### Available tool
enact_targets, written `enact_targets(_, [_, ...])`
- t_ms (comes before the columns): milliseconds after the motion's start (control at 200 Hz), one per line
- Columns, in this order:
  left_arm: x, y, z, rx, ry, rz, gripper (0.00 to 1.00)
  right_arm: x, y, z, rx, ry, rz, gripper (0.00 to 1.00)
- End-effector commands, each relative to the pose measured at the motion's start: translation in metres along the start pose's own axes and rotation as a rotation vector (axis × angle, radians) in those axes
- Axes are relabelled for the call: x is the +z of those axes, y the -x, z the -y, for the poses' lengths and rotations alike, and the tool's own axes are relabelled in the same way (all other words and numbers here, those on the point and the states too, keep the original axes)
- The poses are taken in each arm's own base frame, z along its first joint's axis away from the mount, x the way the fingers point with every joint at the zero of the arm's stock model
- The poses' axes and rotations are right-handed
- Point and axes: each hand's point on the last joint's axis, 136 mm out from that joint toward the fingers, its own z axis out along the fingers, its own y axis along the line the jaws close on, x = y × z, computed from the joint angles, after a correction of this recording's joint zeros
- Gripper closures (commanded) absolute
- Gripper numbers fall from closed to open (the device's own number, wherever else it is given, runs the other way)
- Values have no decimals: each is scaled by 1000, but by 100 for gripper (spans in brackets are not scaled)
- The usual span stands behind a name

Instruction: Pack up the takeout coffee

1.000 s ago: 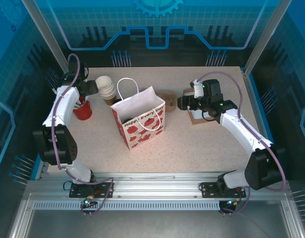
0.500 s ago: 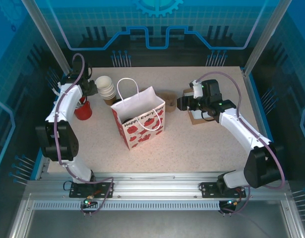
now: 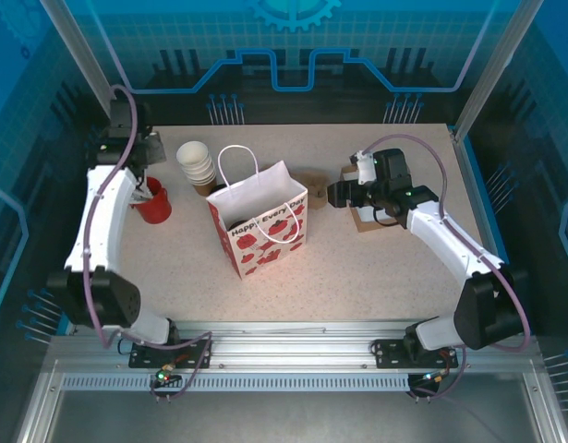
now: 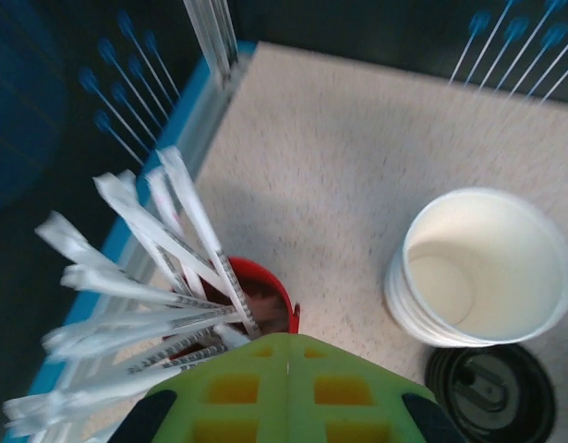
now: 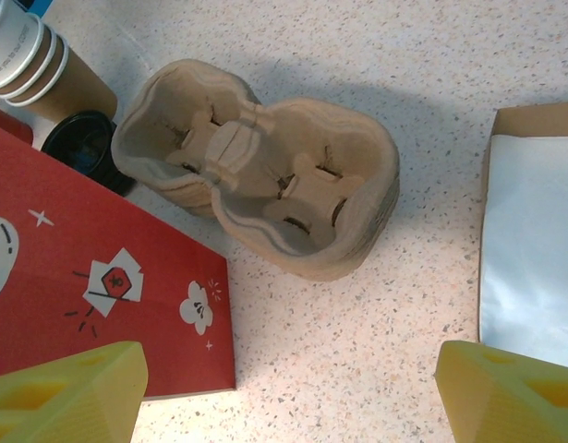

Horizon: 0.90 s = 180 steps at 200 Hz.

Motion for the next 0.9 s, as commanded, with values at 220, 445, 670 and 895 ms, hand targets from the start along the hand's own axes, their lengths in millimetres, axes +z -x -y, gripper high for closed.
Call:
enact_targets(220, [-223, 50, 38, 25, -350, 400, 98, -44, 23, -23, -53, 18, 68, 17])
enact_targets(445, [-306, 24, 99, 68, -844, 363, 98, -51, 22, -21, -67, -10, 50, 17])
enact_targets(670, [-293, -4, 143, 117, -993, 216, 97, -55, 21, -20, -69, -20, 43, 17])
enact_targets(895, [-241, -37, 184, 155, -999, 51, 97, -55, 19, -17, -77, -37, 32, 16])
